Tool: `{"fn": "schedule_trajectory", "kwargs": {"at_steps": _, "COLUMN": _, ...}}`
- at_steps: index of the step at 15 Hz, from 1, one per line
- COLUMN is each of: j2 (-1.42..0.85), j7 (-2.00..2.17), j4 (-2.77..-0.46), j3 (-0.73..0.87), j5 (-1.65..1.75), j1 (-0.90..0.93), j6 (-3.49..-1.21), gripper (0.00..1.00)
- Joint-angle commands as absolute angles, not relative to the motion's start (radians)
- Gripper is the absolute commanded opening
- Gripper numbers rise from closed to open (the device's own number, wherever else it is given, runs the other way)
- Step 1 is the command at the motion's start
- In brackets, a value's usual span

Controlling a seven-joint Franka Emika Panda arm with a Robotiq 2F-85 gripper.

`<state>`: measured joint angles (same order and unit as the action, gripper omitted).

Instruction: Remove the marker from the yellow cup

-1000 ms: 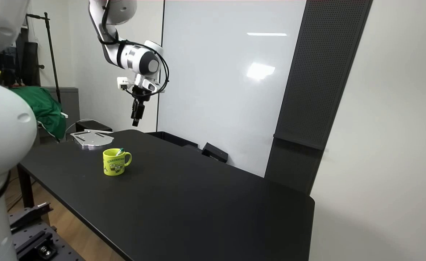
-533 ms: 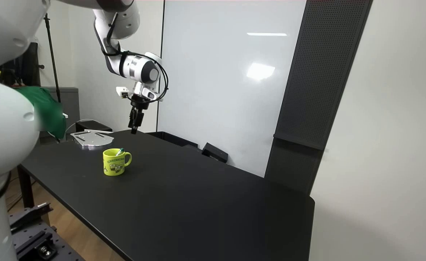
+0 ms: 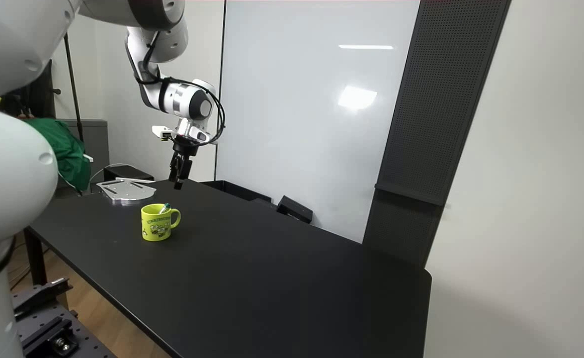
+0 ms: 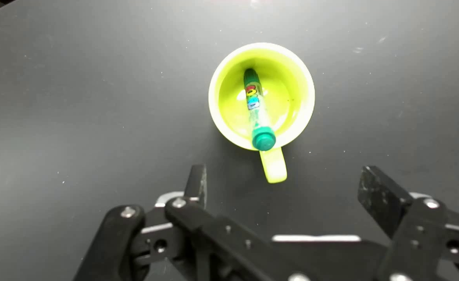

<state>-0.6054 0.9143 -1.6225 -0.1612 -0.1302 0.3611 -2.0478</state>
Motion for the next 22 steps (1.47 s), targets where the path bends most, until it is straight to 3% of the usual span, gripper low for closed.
{"fn": "schedule_trajectory", "kwargs": {"at_steps": 1, "j2": -0.64, "j7": 0.893, "j4": -1.579, "j3": -0.152, "j5": -0.112, "j1": 0.386, "j6": -2.045, "gripper": 1.0}}
{"fn": "schedule_trajectory", "kwargs": {"at_steps": 22, "j2": -0.709, "j7": 0.805, "j4": -1.577, "j3": -0.145, "j5": -0.112, "j1": 0.408, "j6": -2.104, "gripper": 1.0}}
